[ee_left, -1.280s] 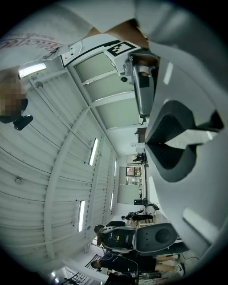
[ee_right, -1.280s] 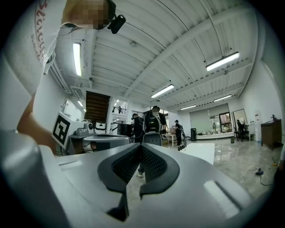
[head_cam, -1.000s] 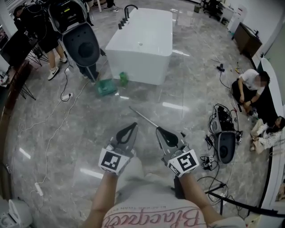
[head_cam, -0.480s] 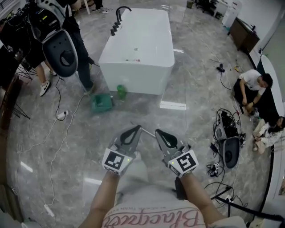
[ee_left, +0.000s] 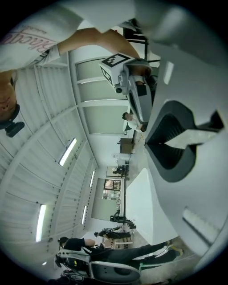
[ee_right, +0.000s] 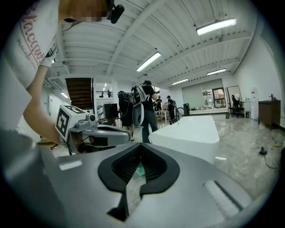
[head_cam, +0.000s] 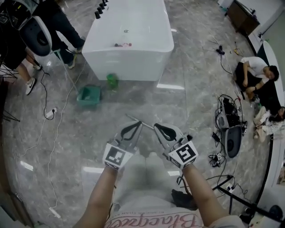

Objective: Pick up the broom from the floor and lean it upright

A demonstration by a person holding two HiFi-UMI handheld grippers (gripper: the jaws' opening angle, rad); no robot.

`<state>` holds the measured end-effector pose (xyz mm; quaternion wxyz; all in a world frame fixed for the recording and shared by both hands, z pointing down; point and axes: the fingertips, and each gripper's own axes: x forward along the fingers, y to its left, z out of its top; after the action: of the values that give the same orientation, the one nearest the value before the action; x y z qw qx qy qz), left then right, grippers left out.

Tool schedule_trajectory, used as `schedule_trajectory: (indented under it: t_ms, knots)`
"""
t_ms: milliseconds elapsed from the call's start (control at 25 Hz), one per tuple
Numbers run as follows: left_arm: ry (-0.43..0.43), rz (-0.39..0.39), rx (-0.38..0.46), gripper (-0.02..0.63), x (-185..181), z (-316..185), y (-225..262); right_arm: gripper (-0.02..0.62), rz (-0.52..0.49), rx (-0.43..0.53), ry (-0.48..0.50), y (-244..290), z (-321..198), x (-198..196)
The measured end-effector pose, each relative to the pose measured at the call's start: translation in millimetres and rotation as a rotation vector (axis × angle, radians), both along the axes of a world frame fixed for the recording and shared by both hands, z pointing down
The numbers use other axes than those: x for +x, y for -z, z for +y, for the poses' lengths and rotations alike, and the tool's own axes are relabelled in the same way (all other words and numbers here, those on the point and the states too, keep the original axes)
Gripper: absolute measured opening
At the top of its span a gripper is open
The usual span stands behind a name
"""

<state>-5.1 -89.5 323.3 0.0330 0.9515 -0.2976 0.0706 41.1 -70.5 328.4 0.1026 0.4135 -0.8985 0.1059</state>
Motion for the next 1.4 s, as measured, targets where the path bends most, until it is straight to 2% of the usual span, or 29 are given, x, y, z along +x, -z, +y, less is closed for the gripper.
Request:
schedule_trajectory:
  t_ms: [200, 400, 560, 680, 800, 960, 1080, 1160, 1240, 1320, 1400]
  knots:
    - [-0.019, 0.005, -0.043, -0.002, 13.7, -27.9, -108.8, 0.002, 0.071, -0.085, 0.048, -123.1, -16.8, 6.9]
    - [-0.074, -0.035, -0.060, -0.002, 33.0, -45.3, -224.3, 0.003, 0.108, -0.156, 0.059, -260.6, -33.5, 22.1]
    - [-0.106, -0.066, -0.058, -0.002, 36.6, -62.9, -306.6, 0.031, 0.156, -0.242, 0.069, -372.5, -49.1, 33.0]
    - [-0.110, -0.066, -0.063, -0.002, 33.4, -76.9, -358.6, 0.085, 0.222, -0.345, 0.116, -457.9, -53.8, 35.7]
    - [-0.112, -0.063, -0.081, -0.002, 30.3, -80.4, -399.7, 0.147, 0.308, -0.502, 0.175, -541.5, -39.3, 39.2]
    - [-0.140, -0.070, -0.066, -0.002, 31.1, -88.4, -436.4, 0.160, 0.488, -0.678, 0.223, -637.3, -22.2, 53.8]
    - [-0.152, -0.086, -0.054, -0.002, 33.4, -93.2, -458.1, 0.172, 0.608, -0.765, 0.271, -681.0, -3.2, 64.2]
    - [-0.159, -0.088, -0.050, -0.002, 35.6, -96.0, -467.7, 0.169, 0.654, -0.786, 0.301, -696.0, 7.5, 68.5]
    - [-0.164, -0.091, -0.045, -0.002, 36.3, -101.4, -472.8, 0.160, 0.691, -0.780, 0.304, -705.0, 10.6, 72.8]
    - [-0.165, -0.092, -0.038, -0.002, 36.0, -106.6, -474.5, 0.106, 0.713, -0.759, 0.286, -706.9, 6.8, 75.3]
    - [-0.163, -0.088, -0.037, -0.002, 36.8, -110.3, -474.9, 0.089, 0.736, -0.754, 0.284, -707.0, 3.9, 76.6]
